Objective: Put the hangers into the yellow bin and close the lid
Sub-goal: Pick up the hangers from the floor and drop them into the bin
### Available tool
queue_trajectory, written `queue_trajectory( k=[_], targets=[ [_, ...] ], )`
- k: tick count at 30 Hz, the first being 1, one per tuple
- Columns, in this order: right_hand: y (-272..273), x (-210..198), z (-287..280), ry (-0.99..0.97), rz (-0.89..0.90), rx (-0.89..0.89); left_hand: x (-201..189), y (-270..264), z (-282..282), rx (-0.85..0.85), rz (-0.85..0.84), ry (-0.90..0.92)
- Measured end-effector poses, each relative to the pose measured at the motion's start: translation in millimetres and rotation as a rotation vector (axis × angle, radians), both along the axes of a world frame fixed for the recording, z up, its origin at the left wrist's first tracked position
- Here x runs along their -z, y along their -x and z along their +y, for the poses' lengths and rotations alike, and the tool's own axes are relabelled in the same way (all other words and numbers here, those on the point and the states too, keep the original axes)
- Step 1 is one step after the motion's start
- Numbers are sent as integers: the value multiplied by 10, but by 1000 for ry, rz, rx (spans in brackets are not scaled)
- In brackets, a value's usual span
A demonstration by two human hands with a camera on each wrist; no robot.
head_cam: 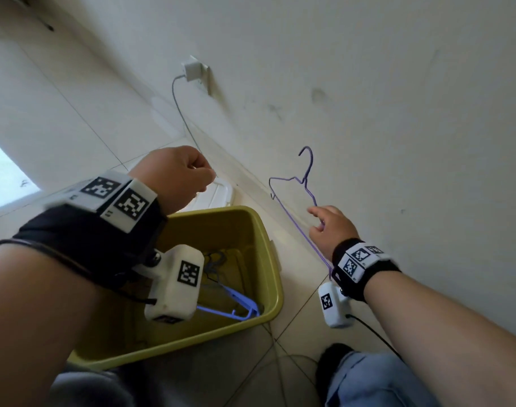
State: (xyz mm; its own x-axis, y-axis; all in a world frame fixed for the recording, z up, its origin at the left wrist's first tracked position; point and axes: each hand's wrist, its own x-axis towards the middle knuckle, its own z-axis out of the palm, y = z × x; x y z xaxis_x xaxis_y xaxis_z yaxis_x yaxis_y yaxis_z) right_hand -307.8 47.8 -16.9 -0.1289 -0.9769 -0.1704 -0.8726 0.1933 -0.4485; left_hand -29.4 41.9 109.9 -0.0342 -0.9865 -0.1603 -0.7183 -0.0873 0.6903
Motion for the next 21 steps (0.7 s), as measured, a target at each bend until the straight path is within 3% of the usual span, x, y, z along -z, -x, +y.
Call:
queue_trajectory(
  k=[11, 21],
  targets=[
    [-773, -711, 323, 164, -86, -301, -234, -282, 241, -56, 121, 70],
    [-1547, -359, 648, -128, -39, -619, -267, -719, 387, -105, 147, 67]
  ],
)
